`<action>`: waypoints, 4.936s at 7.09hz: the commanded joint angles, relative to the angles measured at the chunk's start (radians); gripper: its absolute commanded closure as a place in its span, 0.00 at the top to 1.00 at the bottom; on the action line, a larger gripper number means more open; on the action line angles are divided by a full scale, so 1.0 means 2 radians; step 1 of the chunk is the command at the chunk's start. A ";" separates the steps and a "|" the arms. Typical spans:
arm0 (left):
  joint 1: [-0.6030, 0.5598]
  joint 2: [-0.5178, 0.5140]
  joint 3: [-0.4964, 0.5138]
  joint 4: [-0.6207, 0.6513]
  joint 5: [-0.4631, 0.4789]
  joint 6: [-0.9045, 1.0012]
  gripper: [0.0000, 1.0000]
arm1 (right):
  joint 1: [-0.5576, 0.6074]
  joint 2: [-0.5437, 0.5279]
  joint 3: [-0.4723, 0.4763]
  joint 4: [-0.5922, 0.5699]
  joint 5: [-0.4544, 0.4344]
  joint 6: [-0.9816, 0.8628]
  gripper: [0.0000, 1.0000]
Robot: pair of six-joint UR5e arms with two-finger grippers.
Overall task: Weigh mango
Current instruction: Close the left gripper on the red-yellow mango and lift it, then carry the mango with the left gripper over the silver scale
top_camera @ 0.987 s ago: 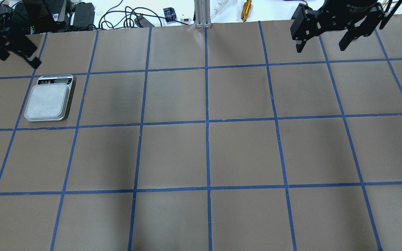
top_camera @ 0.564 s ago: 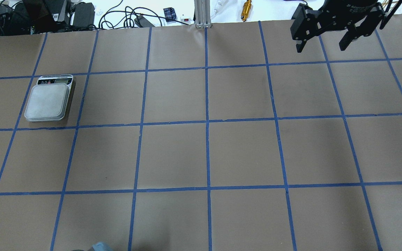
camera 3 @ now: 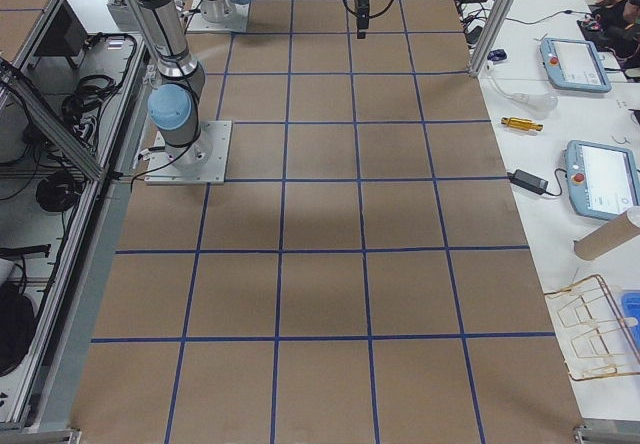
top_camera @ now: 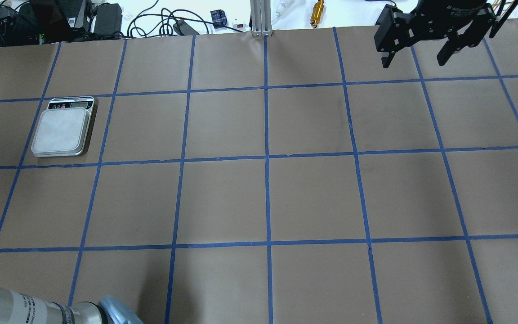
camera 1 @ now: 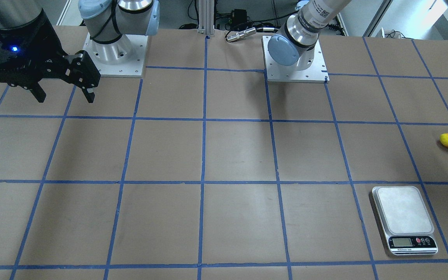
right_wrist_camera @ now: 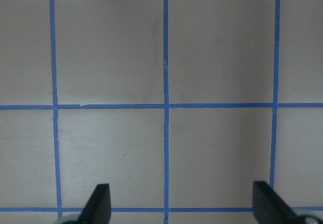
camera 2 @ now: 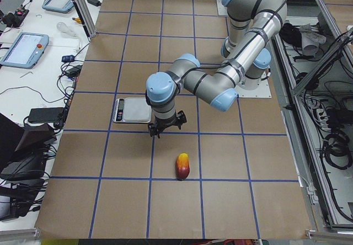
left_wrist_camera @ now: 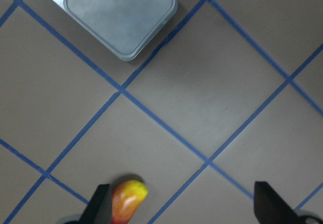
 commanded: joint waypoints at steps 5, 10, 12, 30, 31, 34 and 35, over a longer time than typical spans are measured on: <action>0.063 -0.074 -0.080 0.159 -0.025 0.206 1.00 | 0.000 0.000 0.000 0.000 0.000 -0.001 1.00; 0.070 -0.113 -0.075 0.177 -0.025 0.221 0.98 | 0.000 0.000 0.000 0.000 0.001 0.000 1.00; 0.076 -0.126 -0.077 0.193 -0.025 0.224 0.99 | 0.000 0.000 0.000 0.000 0.001 0.000 1.00; -0.161 -0.057 -0.001 0.108 -0.057 -0.043 0.00 | 0.000 0.000 0.000 0.000 0.001 0.000 1.00; -0.178 -0.061 -0.001 0.108 -0.058 -0.072 0.00 | 0.000 0.000 0.000 0.000 0.001 0.000 1.00; -0.197 -0.098 -0.018 0.115 -0.058 -0.128 0.00 | 0.000 0.000 0.000 0.000 0.001 0.000 1.00; -0.197 -0.103 -0.021 0.115 -0.058 -0.129 0.00 | -0.001 0.000 0.000 0.000 0.001 0.000 1.00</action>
